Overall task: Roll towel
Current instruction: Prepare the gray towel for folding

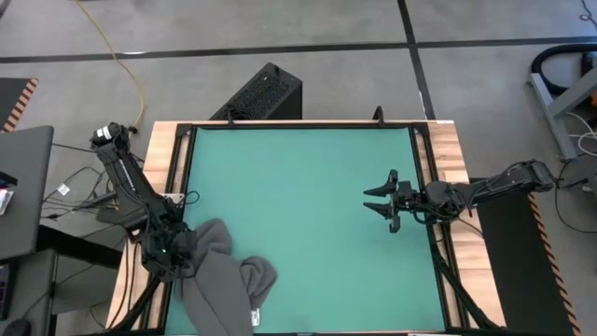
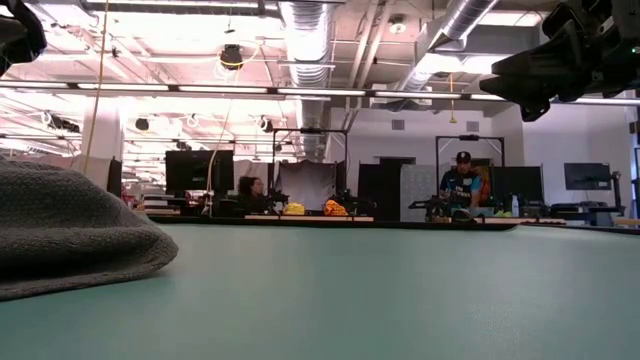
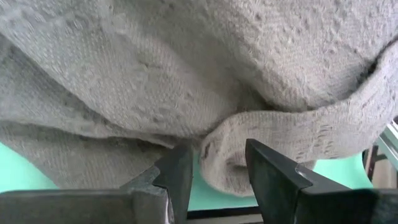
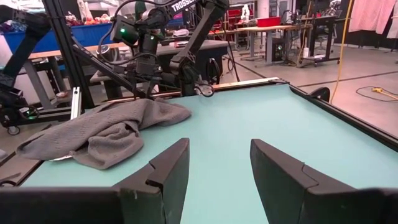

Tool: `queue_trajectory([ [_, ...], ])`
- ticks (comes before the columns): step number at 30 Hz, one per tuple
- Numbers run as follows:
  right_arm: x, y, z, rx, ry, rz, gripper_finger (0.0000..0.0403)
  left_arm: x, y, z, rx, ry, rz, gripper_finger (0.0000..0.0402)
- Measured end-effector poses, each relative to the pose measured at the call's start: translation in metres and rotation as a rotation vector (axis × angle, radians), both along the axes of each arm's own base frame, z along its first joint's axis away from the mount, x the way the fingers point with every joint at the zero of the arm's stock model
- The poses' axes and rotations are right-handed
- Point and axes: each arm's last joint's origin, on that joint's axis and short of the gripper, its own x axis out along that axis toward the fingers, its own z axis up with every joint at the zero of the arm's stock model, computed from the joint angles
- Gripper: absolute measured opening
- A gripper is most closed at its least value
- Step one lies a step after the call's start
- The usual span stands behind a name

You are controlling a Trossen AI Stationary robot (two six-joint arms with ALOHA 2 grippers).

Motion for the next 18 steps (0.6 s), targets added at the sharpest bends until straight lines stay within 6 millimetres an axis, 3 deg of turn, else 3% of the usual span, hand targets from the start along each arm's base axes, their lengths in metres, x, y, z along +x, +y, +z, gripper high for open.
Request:
queue_trajectory([
  [5, 0.000, 0.000, 0.000, 0.000, 0.000, 0.000, 0.0195, -0.001, 0.000, -0.003, 0.008, -0.028, 0.007, 0.0137],
  [13, 0.000, 0.000, 0.000, 0.009, -0.001, -0.001, 0.0195, -0.004, -0.001, -0.041, -0.120, 0.011, 0.023, 0.0137],
  [18, 0.000, 0.000, 0.000, 0.031, -0.004, -0.001, 0.0195, -0.004, -0.003, -0.043, -0.161, 0.022, 0.029, 0.0137],
])
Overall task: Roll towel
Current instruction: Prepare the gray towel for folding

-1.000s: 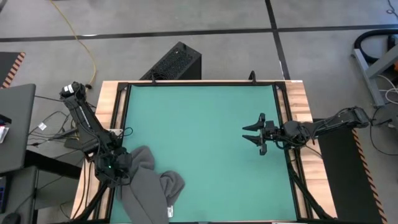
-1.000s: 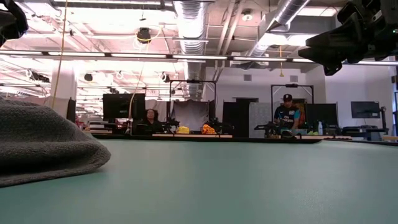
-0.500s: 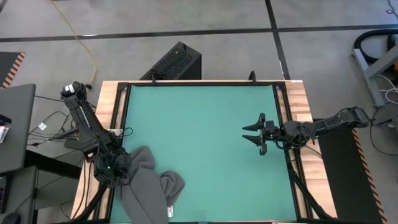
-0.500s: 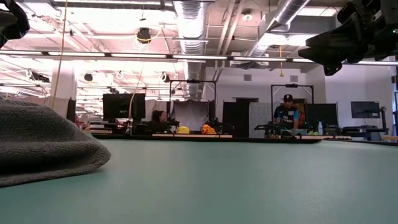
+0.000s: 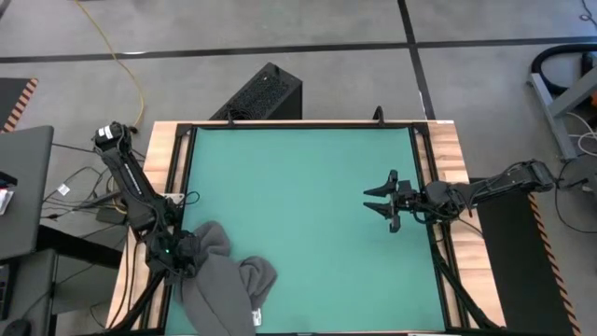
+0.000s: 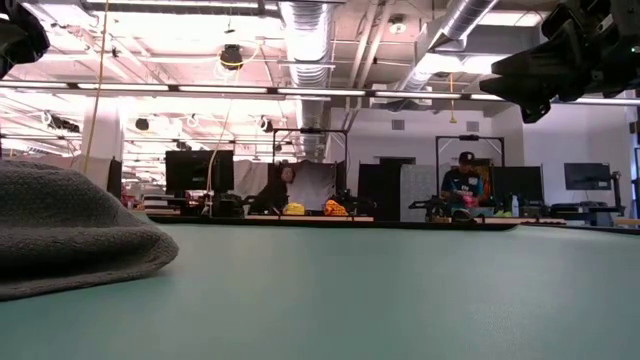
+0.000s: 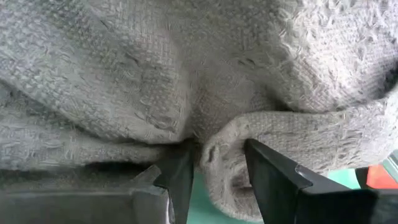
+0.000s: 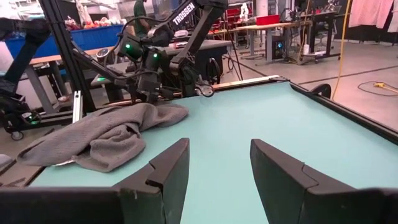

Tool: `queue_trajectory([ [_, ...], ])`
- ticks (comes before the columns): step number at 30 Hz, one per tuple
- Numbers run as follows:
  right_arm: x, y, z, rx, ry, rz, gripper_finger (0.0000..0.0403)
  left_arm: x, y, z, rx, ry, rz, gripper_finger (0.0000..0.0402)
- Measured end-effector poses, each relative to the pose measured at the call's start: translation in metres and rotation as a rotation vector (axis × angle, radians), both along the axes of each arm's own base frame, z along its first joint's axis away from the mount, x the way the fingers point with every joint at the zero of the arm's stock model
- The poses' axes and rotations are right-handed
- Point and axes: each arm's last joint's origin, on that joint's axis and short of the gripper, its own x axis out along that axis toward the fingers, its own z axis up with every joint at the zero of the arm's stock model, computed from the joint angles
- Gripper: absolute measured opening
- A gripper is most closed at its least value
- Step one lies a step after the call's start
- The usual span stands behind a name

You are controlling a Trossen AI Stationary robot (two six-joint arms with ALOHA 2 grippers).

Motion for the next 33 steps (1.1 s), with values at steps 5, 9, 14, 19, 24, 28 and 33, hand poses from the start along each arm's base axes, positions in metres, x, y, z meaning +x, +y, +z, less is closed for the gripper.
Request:
queue_trajectory([
  [5, 0.000, 0.000, 0.000, 0.000, 0.000, -0.001, 0.0195, 0.000, 0.000, 0.000, -0.005, 0.013, 0.013, 0.0110],
  [9, 0.000, 0.000, 0.000, 0.001, 0.000, -0.002, 0.0195, 0.000, 0.000, 0.000, -0.010, 0.024, 0.047, 0.0041],
  [14, 0.000, 0.000, 0.002, 0.005, -0.018, -0.002, 0.0195, 0.005, -0.001, 0.008, 0.003, -0.064, 0.150, 0.0004],
  [19, 0.000, 0.000, 0.008, 0.019, -0.080, -0.001, 0.0195, 0.017, -0.006, 0.039, -0.032, -0.158, 0.241, 0.0002],
  [24, -0.001, 0.000, 0.013, 0.032, -0.137, -0.001, 0.0195, 0.036, -0.005, 0.085, 0.003, -0.408, 0.365, 0.0001],
  [28, -0.001, 0.000, 0.015, 0.036, -0.157, -0.001, 0.0195, 0.051, 0.003, 0.126, 0.129, -0.641, 0.447, 0.0001],
  [33, 0.003, 0.000, 0.015, 0.031, -0.138, -0.003, 0.0202, 0.064, 0.019, 0.169, 0.396, -0.854, 0.476, 0.0000],
])
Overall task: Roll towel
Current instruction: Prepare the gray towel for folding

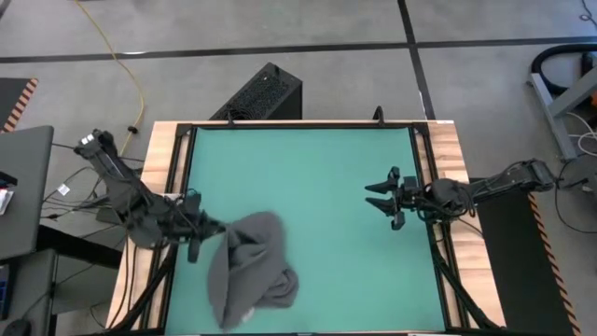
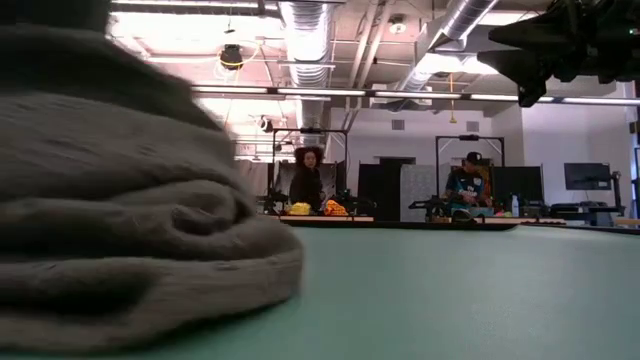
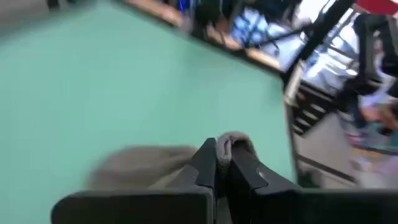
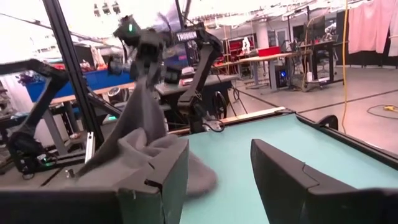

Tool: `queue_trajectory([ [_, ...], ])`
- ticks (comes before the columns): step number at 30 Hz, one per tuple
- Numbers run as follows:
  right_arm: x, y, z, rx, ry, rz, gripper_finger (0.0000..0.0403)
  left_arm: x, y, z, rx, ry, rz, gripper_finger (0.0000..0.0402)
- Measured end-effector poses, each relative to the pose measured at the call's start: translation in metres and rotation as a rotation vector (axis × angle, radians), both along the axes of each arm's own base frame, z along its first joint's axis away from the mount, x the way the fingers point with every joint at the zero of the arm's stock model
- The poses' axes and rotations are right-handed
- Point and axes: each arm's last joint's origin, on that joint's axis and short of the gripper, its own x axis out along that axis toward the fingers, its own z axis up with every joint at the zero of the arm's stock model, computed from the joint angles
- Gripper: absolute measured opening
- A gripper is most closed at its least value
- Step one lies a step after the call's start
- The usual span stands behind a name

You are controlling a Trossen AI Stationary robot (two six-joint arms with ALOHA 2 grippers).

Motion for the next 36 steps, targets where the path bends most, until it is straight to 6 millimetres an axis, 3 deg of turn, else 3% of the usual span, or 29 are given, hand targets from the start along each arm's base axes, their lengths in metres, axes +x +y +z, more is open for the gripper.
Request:
queue_trajectory([
  [4, 0.010, 0.002, 0.010, -0.013, 0.023, -0.003, 0.0214, 0.012, 0.012, 0.025, 0.149, -0.071, -0.023, 0.0000],
  [9, 0.037, 0.008, 0.037, -0.125, 0.058, -0.007, 0.0225, 0.023, 0.015, 0.043, 0.179, -0.203, -0.398, 0.0000],
  [14, 0.087, 0.017, 0.060, -0.282, 0.140, -0.019, 0.0226, 0.035, 0.013, 0.037, 0.074, -0.159, -0.599, 0.0000],
  [20, 0.163, 0.025, 0.062, -0.442, 0.297, 0.002, 0.0227, 0.054, -0.011, 0.017, -0.051, -0.026, -0.781, 0.0000],
  [24, 0.213, 0.025, 0.054, -0.494, 0.411, 0.146, 0.0226, 0.065, -0.032, 0.007, -0.142, 0.023, -0.853, 0.0000],
  [28, 0.254, 0.023, 0.055, -0.489, 0.409, 0.337, 0.0224, 0.067, -0.054, 0.004, -0.172, -0.014, -0.933, 0.0000],
  [33, 0.288, 0.021, 0.054, -0.466, 0.391, 0.595, 0.0223, 0.055, -0.072, 0.007, -0.136, -0.068, -0.945, 0.0000],
  [36, 0.300, 0.023, 0.063, -0.459, 0.343, 0.714, 0.0223, 0.048, -0.071, 0.020, 0.031, -0.137, -0.804, 0.0000],
])
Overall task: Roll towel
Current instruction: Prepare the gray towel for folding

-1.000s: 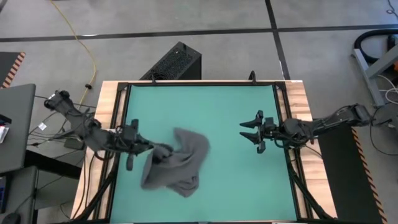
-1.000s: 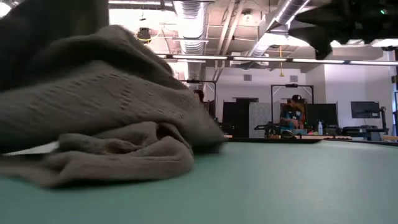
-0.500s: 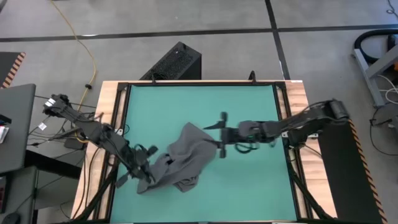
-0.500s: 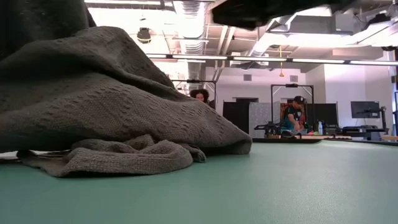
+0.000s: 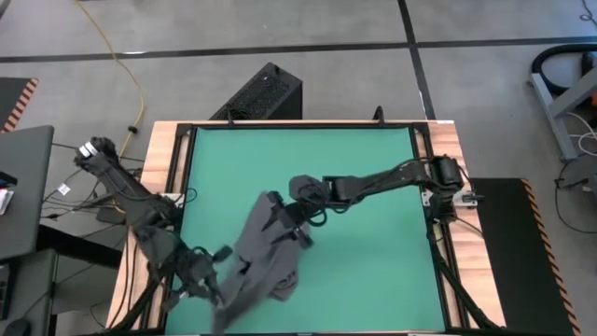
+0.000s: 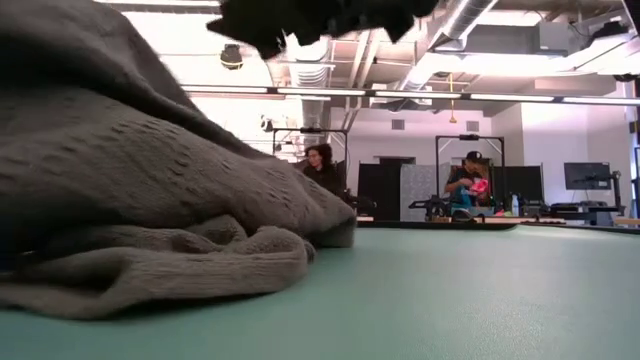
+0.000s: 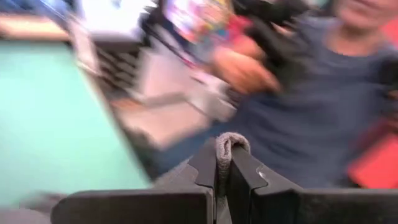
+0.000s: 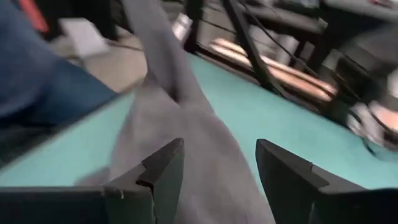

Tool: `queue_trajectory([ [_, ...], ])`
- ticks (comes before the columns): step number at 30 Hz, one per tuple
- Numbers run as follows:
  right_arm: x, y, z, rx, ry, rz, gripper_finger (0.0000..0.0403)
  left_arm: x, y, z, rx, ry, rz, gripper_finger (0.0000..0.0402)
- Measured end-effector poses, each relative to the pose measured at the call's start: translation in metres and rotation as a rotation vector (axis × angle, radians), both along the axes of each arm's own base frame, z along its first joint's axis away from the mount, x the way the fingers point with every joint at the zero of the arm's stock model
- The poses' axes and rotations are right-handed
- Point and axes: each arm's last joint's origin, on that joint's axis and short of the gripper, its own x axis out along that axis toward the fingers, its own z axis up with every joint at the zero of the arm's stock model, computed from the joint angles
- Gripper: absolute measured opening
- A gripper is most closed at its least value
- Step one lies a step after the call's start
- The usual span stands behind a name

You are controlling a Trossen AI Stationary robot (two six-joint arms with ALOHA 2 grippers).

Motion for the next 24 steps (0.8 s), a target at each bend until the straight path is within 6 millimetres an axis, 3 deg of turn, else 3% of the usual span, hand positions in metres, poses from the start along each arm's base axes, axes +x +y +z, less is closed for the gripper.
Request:
queue_trajectory([
  [5, 0.000, 0.008, 0.014, 0.055, 0.102, 0.104, 0.0223, -0.008, 0.014, 0.031, 0.296, -0.168, 0.271, 0.0000],
  [11, -0.018, 0.032, 0.041, 0.066, 0.157, 0.152, 0.0223, -0.013, 0.041, 0.078, 0.576, -0.336, 0.537, 0.0000],
  [14, -0.029, 0.043, 0.055, 0.026, 0.142, 0.083, 0.0220, -0.015, 0.060, 0.101, 0.688, -0.369, 0.649, 0.0000],
  [19, -0.050, 0.053, 0.082, -0.123, 0.049, -0.139, 0.0210, -0.020, 0.095, 0.156, 0.715, -0.477, 0.774, 0.0000],
  [24, -0.061, 0.058, 0.098, -0.164, -0.013, -0.209, 0.0206, -0.016, 0.118, 0.198, 0.699, -0.596, 0.795, 0.0000],
])
